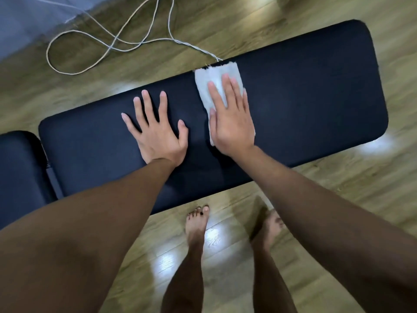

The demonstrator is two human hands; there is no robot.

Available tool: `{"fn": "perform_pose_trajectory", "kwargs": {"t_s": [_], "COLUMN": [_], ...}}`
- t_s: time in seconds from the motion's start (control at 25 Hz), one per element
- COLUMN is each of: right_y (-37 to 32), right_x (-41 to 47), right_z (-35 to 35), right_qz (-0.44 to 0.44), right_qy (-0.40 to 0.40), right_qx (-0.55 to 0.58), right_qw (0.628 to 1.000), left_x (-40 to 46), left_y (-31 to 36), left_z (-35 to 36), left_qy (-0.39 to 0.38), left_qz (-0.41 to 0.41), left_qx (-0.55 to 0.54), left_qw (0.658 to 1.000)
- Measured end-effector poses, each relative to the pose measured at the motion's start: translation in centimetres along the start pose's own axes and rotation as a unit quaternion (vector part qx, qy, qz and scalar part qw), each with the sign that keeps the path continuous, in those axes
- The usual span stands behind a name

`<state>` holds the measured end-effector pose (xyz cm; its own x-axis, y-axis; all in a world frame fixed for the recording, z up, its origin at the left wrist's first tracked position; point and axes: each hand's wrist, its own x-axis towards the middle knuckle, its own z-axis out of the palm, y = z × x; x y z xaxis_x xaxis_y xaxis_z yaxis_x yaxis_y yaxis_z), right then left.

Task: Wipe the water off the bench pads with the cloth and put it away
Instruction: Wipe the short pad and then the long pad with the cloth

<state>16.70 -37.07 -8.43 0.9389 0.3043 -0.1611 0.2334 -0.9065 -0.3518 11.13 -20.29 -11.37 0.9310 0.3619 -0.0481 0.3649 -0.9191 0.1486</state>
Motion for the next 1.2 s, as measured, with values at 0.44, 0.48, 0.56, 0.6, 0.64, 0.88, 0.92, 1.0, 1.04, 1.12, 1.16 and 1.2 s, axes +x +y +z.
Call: {"fn": "perform_pose_trajectory", "kwargs": {"t_s": [0.44,0.48,0.56,0.6,0.64,0.88,0.92,1.0,1.04,1.12,1.16,1.2], "right_y": [4.5,5.3,6.9,7.6,8.1,8.7,8.9,9.2,9.2,9.0,9.1,9.3], "right_x": [-6.4,-8.5,-11.5,-12.2,-12.3,-3.1,-0.4,4.4,5.8,6.3,5.6,4.3], "right_z": [-0.7,-0.7,-0.9,-1.0,-1.1,-3.2,-3.6,-4.3,-4.6,-4.6,-4.4,-4.4], "right_qz": [-0.047,-0.047,-0.057,-0.064,-0.072,-0.064,-0.054,-0.041,-0.038,-0.037,-0.037,-0.037], "right_qy": [-0.011,-0.014,-0.024,-0.026,-0.029,-0.009,-0.003,-0.007,-0.015,-0.019,-0.014,-0.011], "right_qx": [-0.024,-0.026,-0.025,-0.017,-0.01,-0.023,-0.024,-0.018,-0.016,-0.025,-0.026,-0.026], "right_qw": [0.999,0.998,0.998,0.997,0.997,0.998,0.998,0.999,0.999,0.999,0.999,0.999], "left_x": [0.0,0.0,-0.1,-0.1,-0.2,-0.4,-0.4,-0.3,-0.3,-0.5,-0.4,-0.3], "left_y": [0.2,0.1,0.3,0.8,1.8,12.0,12.5,12.4,12.3,12.3,12.3,12.4], "left_z": [-0.1,-0.2,-0.6,-0.9,-1.3,0.0,0.8,1.8,2.0,2.1,2.1,1.9], "left_qy": [0.005,-0.007,-0.029,-0.032,-0.029,-0.012,-0.014,0.0,0.009,0.021,0.02,0.016], "left_qz": [0.005,0.003,-0.018,-0.031,-0.035,-0.042,-0.055,-0.062,-0.062,-0.058,-0.058,-0.059], "left_qx": [0.008,0.009,0.008,0.004,-0.003,-0.07,-0.051,-0.023,-0.018,-0.012,-0.014,-0.017], "left_qw": [1.0,1.0,0.999,0.999,0.999,0.997,0.997,0.998,0.998,0.998,0.998,0.998]}}
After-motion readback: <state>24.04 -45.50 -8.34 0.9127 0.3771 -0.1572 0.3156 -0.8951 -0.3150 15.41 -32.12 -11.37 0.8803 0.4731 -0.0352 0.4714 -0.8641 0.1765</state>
